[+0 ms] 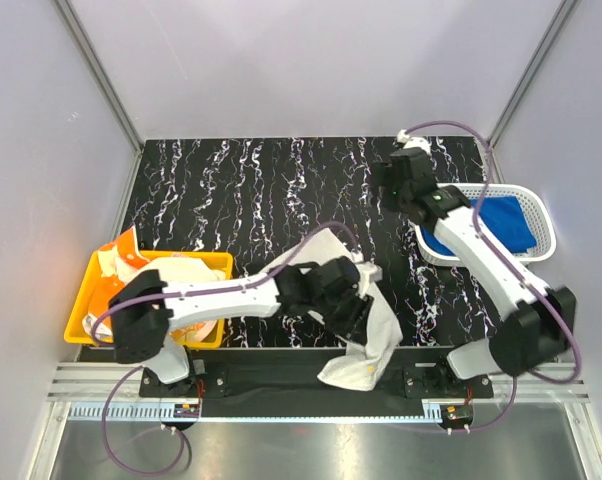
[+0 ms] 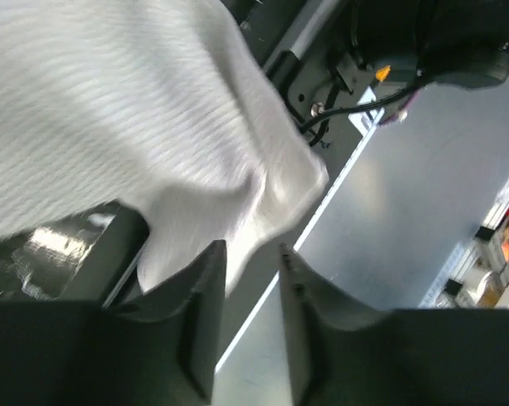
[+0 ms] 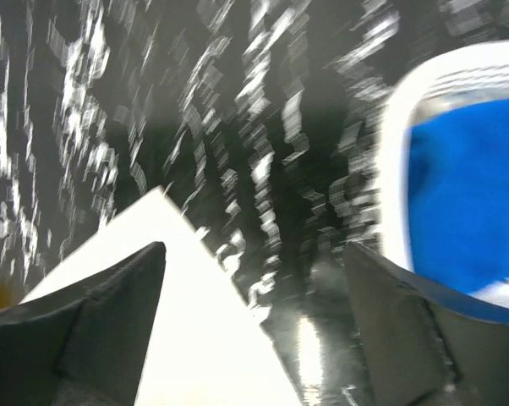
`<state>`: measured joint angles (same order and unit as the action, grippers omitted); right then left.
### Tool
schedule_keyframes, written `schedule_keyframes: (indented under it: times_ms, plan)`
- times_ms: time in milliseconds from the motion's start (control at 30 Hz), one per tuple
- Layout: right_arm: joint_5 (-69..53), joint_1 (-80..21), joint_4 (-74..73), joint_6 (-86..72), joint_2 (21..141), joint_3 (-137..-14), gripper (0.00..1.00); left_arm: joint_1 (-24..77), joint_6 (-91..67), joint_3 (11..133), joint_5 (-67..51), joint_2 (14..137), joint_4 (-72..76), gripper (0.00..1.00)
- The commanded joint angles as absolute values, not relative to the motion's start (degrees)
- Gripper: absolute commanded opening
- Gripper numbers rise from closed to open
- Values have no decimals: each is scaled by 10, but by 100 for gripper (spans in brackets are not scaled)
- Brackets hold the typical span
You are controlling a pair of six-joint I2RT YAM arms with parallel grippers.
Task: Fold and stack the towels
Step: Move the towel to the center of the board, then flatten out the crumpled towel
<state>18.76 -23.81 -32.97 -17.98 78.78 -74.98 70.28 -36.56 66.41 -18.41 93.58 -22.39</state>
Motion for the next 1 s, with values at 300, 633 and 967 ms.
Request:
schedule_keyframes:
  times_ms: [300, 633, 967]
  plan:
    - [18, -307, -236, -141, 1026, -781, 76, 510, -619, 564, 162, 708, -322, 53]
    - [33, -323, -218, -106, 1150, -848, 67, 414, -692, 598, 248, 813, -404, 52]
    - [35, -327, -202, -93, 1191, -857, 65, 397, -747, 603, 254, 894, -429, 52]
